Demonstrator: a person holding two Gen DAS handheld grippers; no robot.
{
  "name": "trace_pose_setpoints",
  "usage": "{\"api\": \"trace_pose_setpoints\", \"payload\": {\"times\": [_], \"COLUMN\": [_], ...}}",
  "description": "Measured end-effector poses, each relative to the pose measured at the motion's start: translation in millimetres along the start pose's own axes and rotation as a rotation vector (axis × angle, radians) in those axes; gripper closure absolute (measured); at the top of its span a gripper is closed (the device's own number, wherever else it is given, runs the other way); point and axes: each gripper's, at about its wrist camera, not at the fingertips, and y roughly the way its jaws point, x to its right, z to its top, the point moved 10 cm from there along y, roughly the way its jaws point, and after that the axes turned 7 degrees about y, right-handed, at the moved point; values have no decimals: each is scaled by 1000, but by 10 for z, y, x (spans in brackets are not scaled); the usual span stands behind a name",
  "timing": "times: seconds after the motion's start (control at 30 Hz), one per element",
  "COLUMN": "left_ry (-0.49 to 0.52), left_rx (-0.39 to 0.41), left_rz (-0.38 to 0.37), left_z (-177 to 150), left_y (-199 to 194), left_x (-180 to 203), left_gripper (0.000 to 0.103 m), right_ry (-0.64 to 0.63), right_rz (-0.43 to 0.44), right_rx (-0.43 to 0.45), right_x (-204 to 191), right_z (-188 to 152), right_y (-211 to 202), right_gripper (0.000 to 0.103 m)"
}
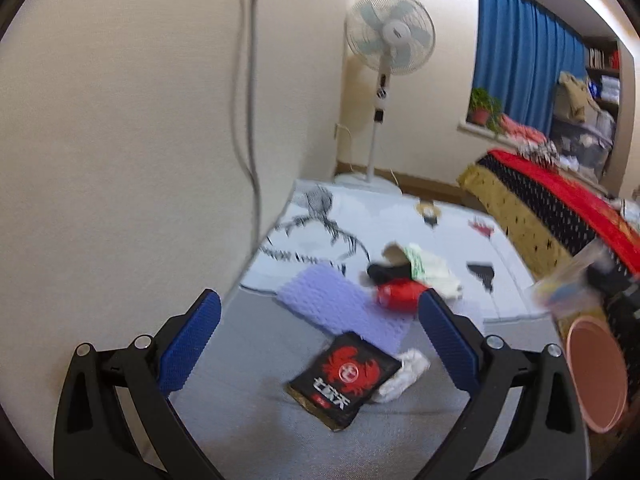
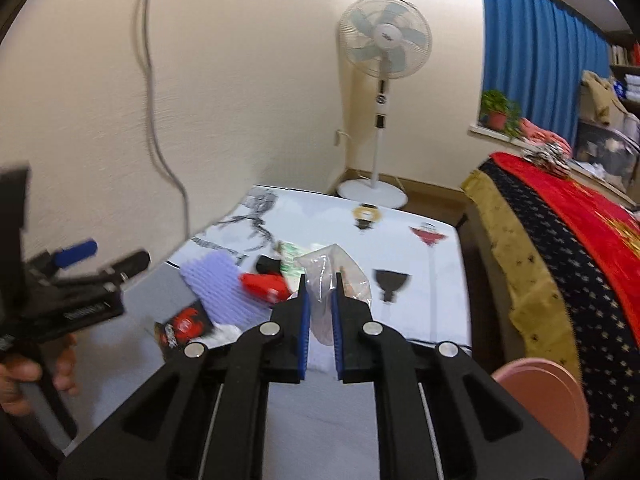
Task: Collect trash
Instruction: 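Lift the clear plastic bag with the right gripper while the left reaches the black crab-logo packet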
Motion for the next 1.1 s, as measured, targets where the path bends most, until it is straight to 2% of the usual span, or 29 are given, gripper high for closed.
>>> {"api": "trace_pose_setpoints", "payload": {"times": [0.1,0.4,0.67,0.8,0.97,1.1], "left_ry": [60,34,85,70,77,93], "left_rx": [-51,-91,-190,-238,-258,-322], "left_rz": [-8,-58,-93,-92,-104,-144], "left_z": [-158,-294,-553,-621,-664,-776], "left_y": [218,557,832,918,952,1008], "left_x": [99,215,345,324,357,440], "left_gripper": [7,7,7,7,7,7], "right_ry": [42,97,120,117,115,111], "right_rz": [-17,-32,-29,-30,-30,-29], "right_rx": [-5,-47,-58,-67,-78,-77], "right_x": [212,457,495,492,477,474], "right_z": [-34,-177,-197,-220,-253,-257], "right_y": [-90,73,108,132,150,151], "right_gripper": [93,93,92,92,92,92]}}
